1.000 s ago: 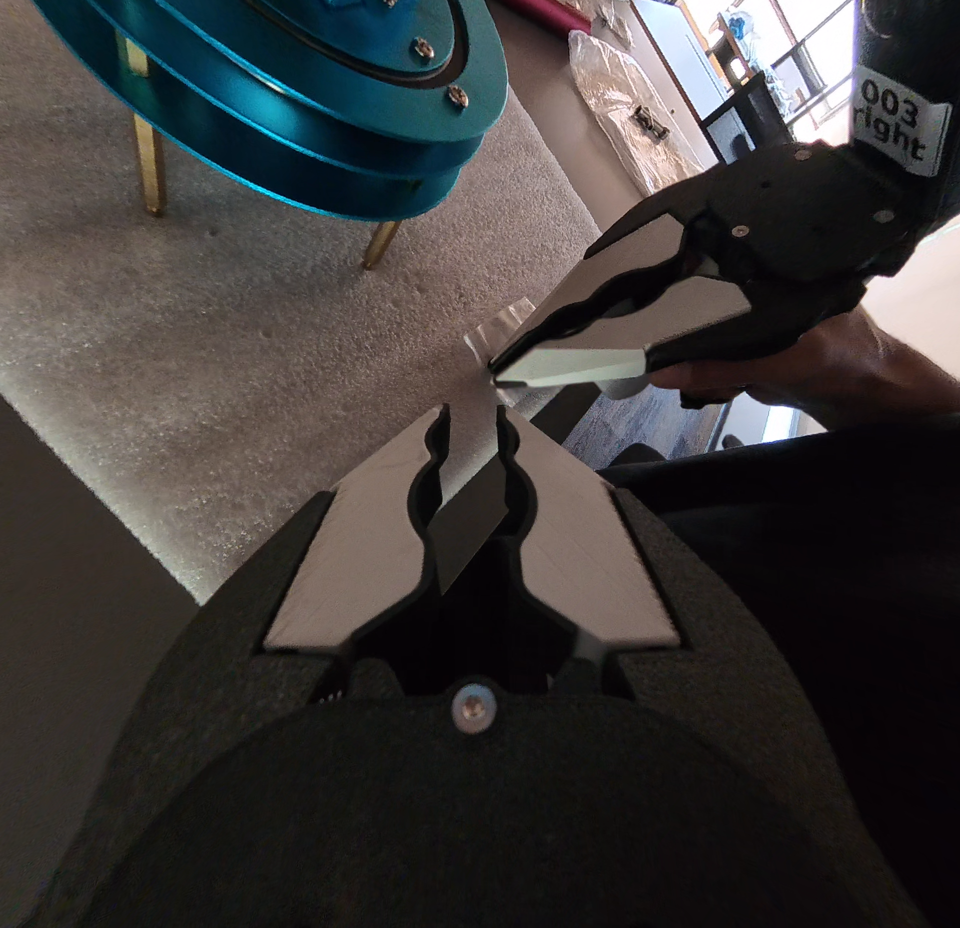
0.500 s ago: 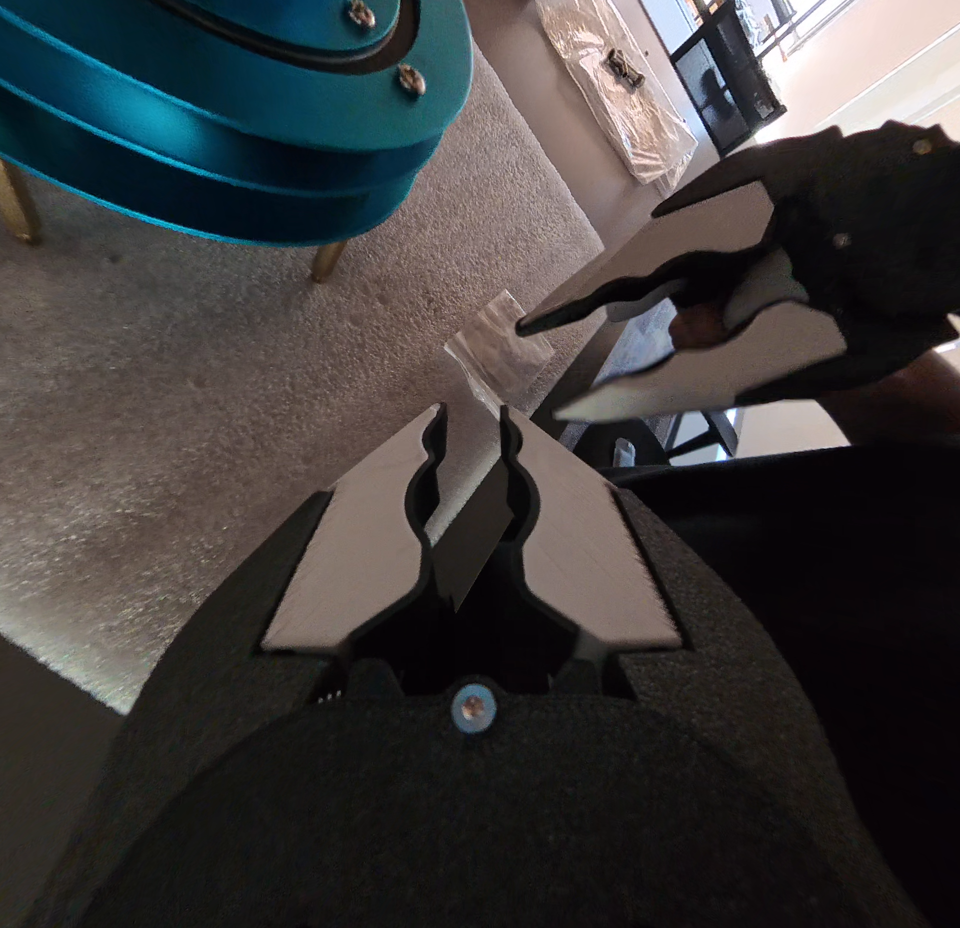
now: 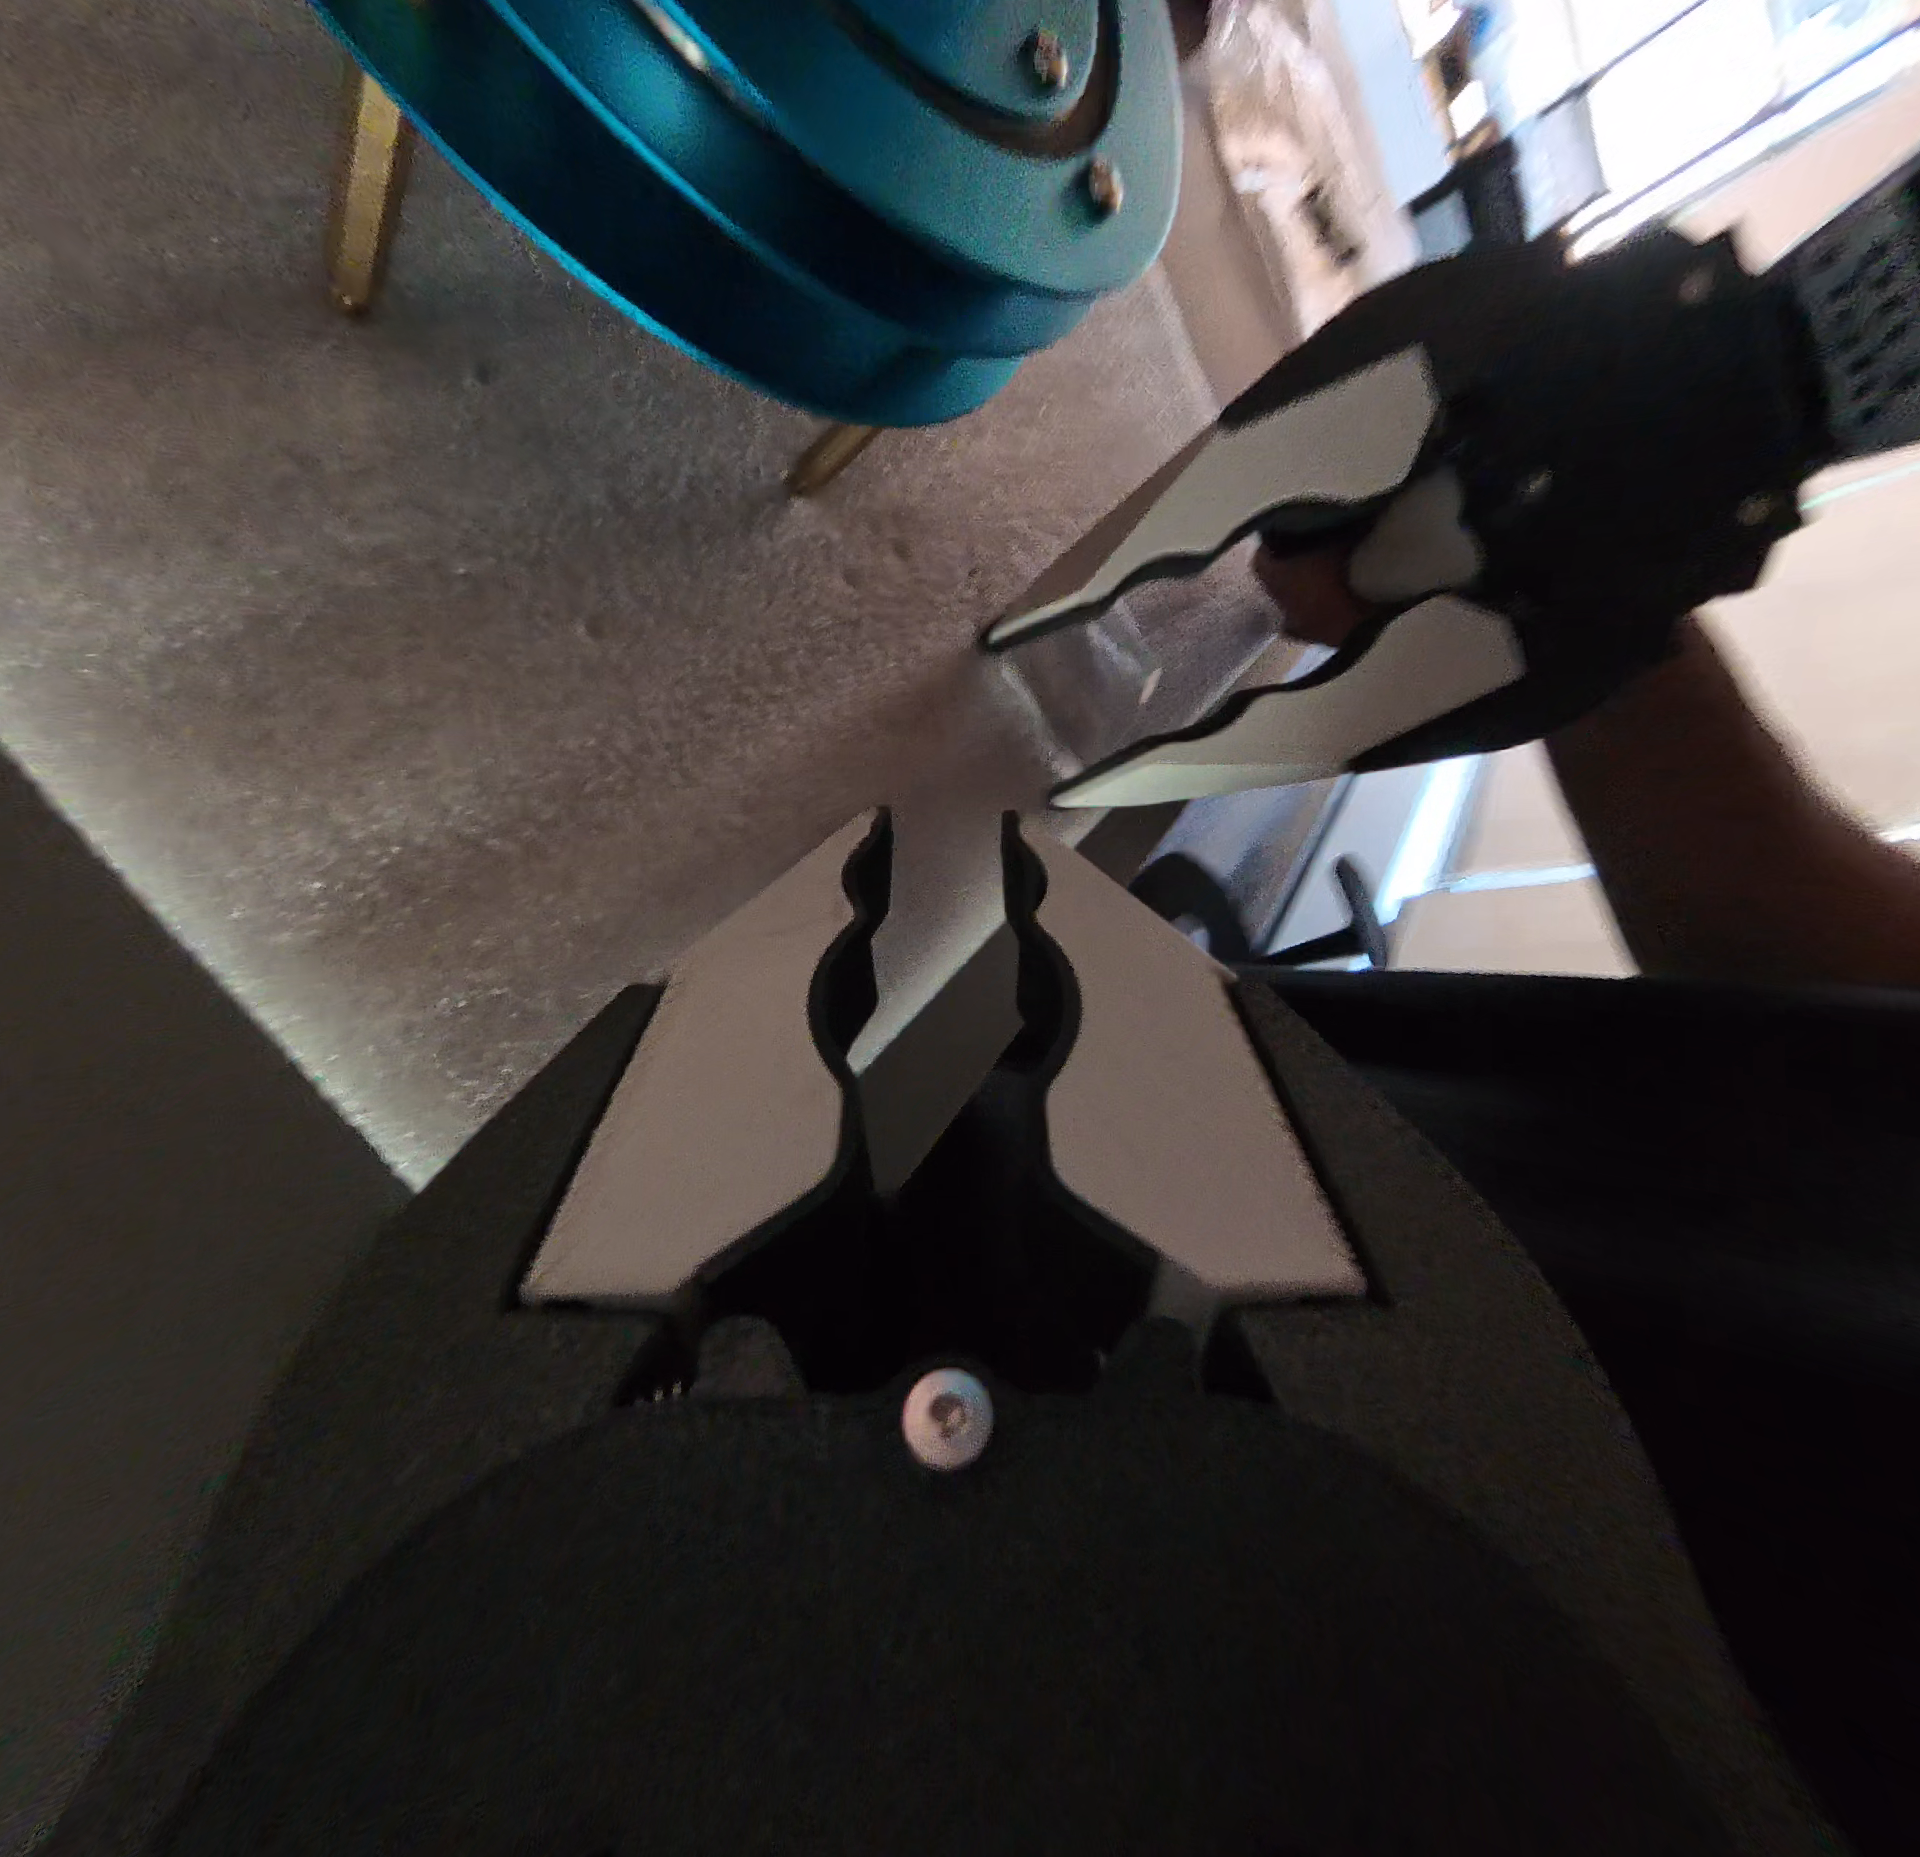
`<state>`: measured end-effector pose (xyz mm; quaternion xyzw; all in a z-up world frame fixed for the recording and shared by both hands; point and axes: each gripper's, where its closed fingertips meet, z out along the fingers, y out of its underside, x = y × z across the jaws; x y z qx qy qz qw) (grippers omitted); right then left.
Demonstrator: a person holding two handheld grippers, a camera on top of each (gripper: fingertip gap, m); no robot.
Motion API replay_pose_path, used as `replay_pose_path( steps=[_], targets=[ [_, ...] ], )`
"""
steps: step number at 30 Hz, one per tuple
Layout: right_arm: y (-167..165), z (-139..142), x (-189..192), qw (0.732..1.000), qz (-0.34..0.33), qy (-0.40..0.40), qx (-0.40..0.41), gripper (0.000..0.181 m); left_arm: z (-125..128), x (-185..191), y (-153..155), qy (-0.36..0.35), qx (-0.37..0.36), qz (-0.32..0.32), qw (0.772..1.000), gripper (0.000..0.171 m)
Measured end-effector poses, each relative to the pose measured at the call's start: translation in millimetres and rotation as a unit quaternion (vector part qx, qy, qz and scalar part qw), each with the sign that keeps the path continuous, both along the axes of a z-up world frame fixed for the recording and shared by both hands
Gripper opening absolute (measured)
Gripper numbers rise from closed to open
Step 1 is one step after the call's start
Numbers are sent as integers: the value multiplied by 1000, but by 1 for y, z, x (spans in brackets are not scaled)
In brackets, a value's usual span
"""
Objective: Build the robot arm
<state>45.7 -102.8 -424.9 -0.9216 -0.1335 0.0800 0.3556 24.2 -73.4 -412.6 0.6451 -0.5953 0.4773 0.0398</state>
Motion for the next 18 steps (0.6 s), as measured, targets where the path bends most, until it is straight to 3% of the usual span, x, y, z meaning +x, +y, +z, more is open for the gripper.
replay_pose_path(
  steps=[2, 6, 12, 15, 18],
  targets=[
    [-2, 1, 2, 1000, 8, -16, 8, 20, 8, 4, -3, -1, -46, 13, 999, 21],
    [-3, 14, 6, 999, -15, 0, 42, 15, 18, 10, -13, -11, -85, 6, 996, 23],
    [-5, 52, 25, 979, -99, 136, 115, 2, 31, 20, -30, -60, -78, -43, 994, 25],
    [-7, 67, 26, 962, -106, 208, 143, 0, 35, 25, -43, -89, -63, -78, 991, 26],
    [-8, 72, 29, 955, -114, 228, 149, 0, 40, 30, -56, -107, -61, -100, 987, 30]
  ],
)
